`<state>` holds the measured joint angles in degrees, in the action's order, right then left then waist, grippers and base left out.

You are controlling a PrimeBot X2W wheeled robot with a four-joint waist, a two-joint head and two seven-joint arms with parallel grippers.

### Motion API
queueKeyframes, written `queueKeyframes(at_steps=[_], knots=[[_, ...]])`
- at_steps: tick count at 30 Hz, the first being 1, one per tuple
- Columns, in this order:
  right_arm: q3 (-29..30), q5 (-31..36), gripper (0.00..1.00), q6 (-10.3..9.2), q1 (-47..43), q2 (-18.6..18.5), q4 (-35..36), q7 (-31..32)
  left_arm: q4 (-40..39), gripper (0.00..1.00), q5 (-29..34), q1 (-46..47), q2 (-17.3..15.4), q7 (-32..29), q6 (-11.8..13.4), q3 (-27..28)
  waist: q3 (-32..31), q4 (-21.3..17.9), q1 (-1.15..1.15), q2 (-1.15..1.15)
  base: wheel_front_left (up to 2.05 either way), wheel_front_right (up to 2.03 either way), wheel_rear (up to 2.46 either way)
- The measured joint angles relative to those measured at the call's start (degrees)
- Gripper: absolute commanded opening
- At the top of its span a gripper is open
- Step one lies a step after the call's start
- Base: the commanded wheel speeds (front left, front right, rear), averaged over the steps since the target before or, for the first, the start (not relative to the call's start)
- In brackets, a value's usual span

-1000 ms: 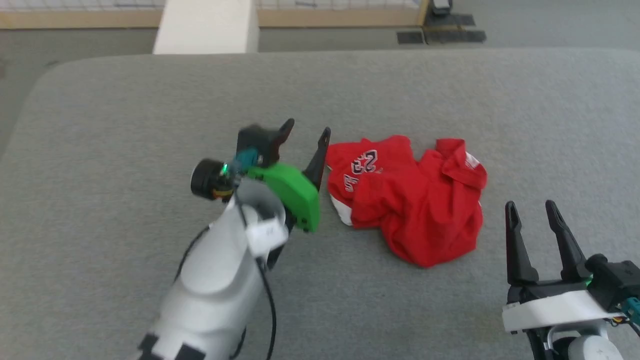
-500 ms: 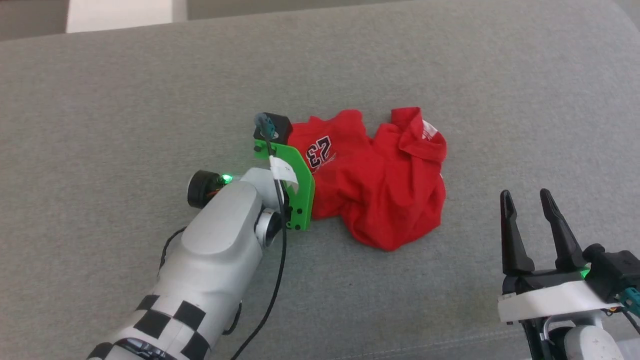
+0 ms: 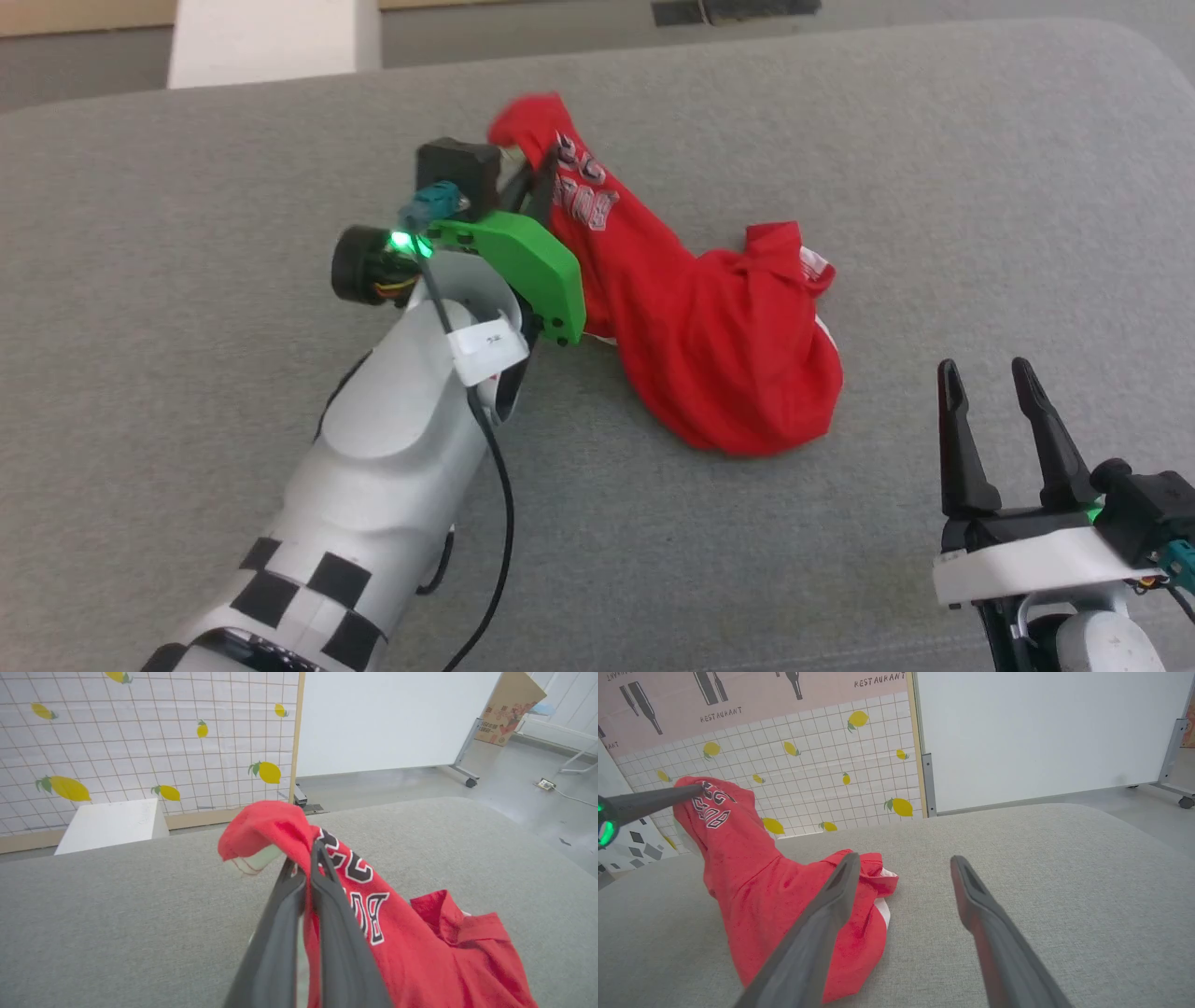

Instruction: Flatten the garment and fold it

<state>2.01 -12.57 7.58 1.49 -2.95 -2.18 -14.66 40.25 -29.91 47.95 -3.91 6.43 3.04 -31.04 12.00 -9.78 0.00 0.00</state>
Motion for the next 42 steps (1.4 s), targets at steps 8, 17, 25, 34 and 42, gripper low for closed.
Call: queueKeyframes(at_steps=[8, 17, 25, 34, 42], knots=[[0.5, 0.5, 1.00, 0.01, -1.5, 0.0, -0.1, 0.0, -7.0, 0.00, 2.2, 0.6, -2.2, 5.8, 2.2, 1.0, -3.6, 3.4, 0.00, 0.00, 0.00, 0.00, 0.00], [0.9, 0.6, 1.00, 0.00, -2.8, 0.0, -0.1, 0.0, -8.5, 0.00, 2.0, -7.9, -0.1, -6.1, -7.2, -13.6, -6.2, 6.5, 0.00, 0.00, 0.00, 0.00, 0.00], [0.8, 0.6, 1.00, 0.00, -2.7, 0.0, 0.0, 0.0, -4.6, 1.00, -5.9, -18.2, 0.5, -16.9, -10.1, -27.0, -5.5, 7.1, 0.00, 0.00, 0.00, 0.00, 0.00], [0.1, 1.1, 1.00, 0.01, -2.7, 0.0, 0.3, 0.0, -11.2, 1.00, -12.9, -18.5, -1.3, -3.8, -10.1, -22.9, -6.1, 8.2, 0.00, 0.00, 0.00, 0.00, 0.00], [-4.2, 2.7, 1.00, 0.00, -2.7, 0.0, 1.4, 1.6, -22.8, 1.00, -10.3, -25.2, -7.2, 8.1, -2.8, -7.1, -6.8, 10.5, 0.00, 0.00, 0.00, 0.00, 0.00]])
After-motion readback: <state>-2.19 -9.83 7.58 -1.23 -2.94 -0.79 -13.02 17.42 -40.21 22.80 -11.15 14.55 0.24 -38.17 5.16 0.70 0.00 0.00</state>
